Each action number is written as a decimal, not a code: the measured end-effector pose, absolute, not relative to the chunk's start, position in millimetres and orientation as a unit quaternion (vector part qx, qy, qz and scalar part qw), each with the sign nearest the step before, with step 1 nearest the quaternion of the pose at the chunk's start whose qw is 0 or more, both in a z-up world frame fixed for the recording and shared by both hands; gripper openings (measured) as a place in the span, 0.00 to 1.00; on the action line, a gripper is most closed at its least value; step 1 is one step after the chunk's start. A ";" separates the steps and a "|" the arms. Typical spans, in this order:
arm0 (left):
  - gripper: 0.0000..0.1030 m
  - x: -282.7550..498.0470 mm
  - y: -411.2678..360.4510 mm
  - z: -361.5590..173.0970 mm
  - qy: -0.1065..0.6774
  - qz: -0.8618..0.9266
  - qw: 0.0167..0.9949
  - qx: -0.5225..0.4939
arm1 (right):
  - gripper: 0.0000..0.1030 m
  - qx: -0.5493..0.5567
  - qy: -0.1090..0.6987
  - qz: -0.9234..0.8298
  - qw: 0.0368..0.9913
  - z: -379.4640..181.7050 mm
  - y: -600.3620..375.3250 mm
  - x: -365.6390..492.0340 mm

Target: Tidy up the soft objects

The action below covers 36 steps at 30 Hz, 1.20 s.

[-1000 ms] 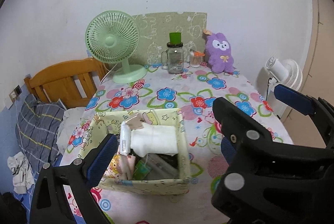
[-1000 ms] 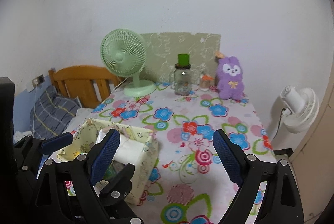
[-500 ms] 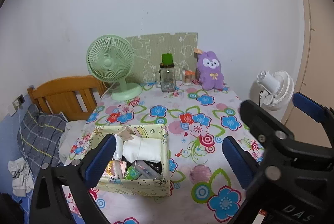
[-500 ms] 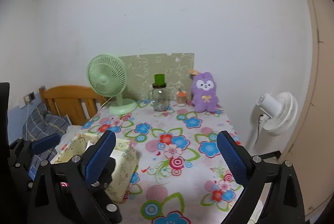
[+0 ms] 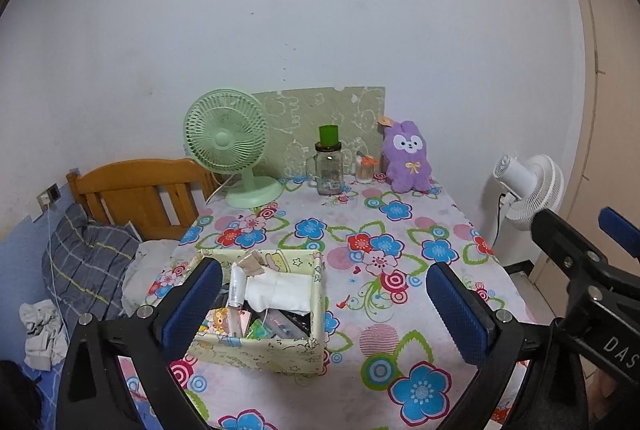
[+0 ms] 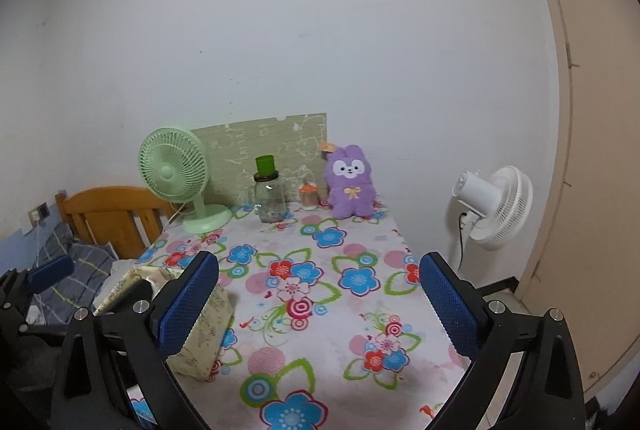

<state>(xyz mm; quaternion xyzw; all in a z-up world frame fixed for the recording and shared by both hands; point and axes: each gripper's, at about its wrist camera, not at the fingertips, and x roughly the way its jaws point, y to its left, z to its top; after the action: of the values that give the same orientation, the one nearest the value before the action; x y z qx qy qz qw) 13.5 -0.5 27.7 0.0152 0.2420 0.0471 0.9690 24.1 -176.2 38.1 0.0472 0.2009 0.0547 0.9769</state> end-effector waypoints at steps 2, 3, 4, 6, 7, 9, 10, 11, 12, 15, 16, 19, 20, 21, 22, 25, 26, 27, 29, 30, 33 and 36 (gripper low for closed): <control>1.00 10.5 0.8 27.9 0.239 0.053 0.969 0.012 | 0.99 0.052 0.200 0.053 0.977 37.1 -180.3 21.0; 1.00 9.3 1.7 27.9 0.239 0.054 0.969 0.012 | 0.99 0.053 0.200 0.053 0.977 36.9 -181.2 19.7; 1.00 7.5 2.5 28.1 0.237 0.056 0.970 0.011 | 0.99 0.054 0.200 0.051 0.977 36.3 -183.0 17.7; 1.00 4.8 4.0 28.8 0.234 0.057 0.970 0.009 | 0.99 0.054 0.200 0.050 0.977 35.7 -184.2 16.4; 1.00 3.4 4.6 29.2 0.232 0.058 0.971 0.008 | 0.99 0.054 0.202 0.050 0.977 35.6 -184.2 16.6; 1.00 1.5 4.8 29.2 0.230 0.058 0.971 0.008 | 0.99 0.054 0.203 0.051 0.976 34.8 -183.4 16.0; 1.00 0.8 5.2 29.1 0.229 0.060 0.971 0.008 | 0.99 0.055 0.203 0.052 0.976 34.9 -182.8 15.3; 1.00 0.0 5.4 29.2 0.229 0.060 0.971 0.008 | 0.99 0.055 0.203 0.053 0.976 34.8 -182.4 15.0; 1.00 -0.6 6.3 29.0 0.230 0.061 0.971 0.006 | 0.99 0.054 0.203 0.053 0.976 34.9 -181.8 15.4; 1.00 0.2 8.1 28.4 0.230 0.062 0.971 0.004 | 0.99 0.052 0.203 0.054 0.976 34.7 -180.5 14.7; 1.00 0.3 9.2 28.4 0.231 0.063 0.971 0.003 | 0.99 0.050 0.203 0.055 0.976 34.7 -179.5 14.8; 1.00 1.9 11.6 29.2 0.235 0.063 0.970 -0.004 | 0.99 0.048 0.204 0.056 0.976 34.6 -177.6 15.3; 1.00 2.0 12.6 29.3 0.235 0.064 0.970 -0.005 | 0.99 0.047 0.205 0.057 0.976 34.7 -176.7 16.0; 1.00 2.4 13.8 29.2 0.236 0.066 0.970 -0.007 | 0.99 0.047 0.205 0.058 0.976 34.8 -175.7 16.9; 1.00 2.7 14.6 29.3 0.236 0.068 0.969 -0.008 | 0.99 0.047 0.205 0.059 0.976 34.6 -174.9 17.2; 1.00 1.5 16.4 29.2 0.234 0.070 0.970 -0.011 | 0.99 0.045 0.205 0.060 0.976 34.7 -173.0 18.6; 1.00 1.3 16.9 29.2 0.234 0.071 0.970 -0.011 | 0.99 0.044 0.205 0.061 0.976 34.8 -172.7 18.6; 1.00 1.2 17.3 29.6 0.233 0.071 0.970 -0.012 | 0.99 0.044 0.205 0.061 0.976 35.1 -172.4 19.2; 1.00 0.9 17.7 29.9 0.232 0.071 0.970 -0.012 | 0.99 0.043 0.206 0.062 0.976 35.3 -171.6 19.9; 1.00 0.8 17.7 30.0 0.232 0.072 0.970 -0.011 | 0.99 0.043 0.205 0.062 0.976 35.5 -171.4 20.0; 1.00 -0.1 17.6 30.7 0.229 0.073 0.971 -0.012 | 0.99 0.042 0.206 0.063 0.976 35.5 -170.3 20.2; 1.00 -0.1 17.7 30.6 0.230 0.073 0.970 -0.011 | 0.99 0.042 0.208 0.063 0.975 34.8 -169.6 20.5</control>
<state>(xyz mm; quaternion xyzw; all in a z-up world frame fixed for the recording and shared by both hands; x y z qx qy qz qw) -0.1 17.7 30.6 -0.0115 0.2300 0.0731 0.9704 20.5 -169.6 34.8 0.0424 0.2079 0.0630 0.9752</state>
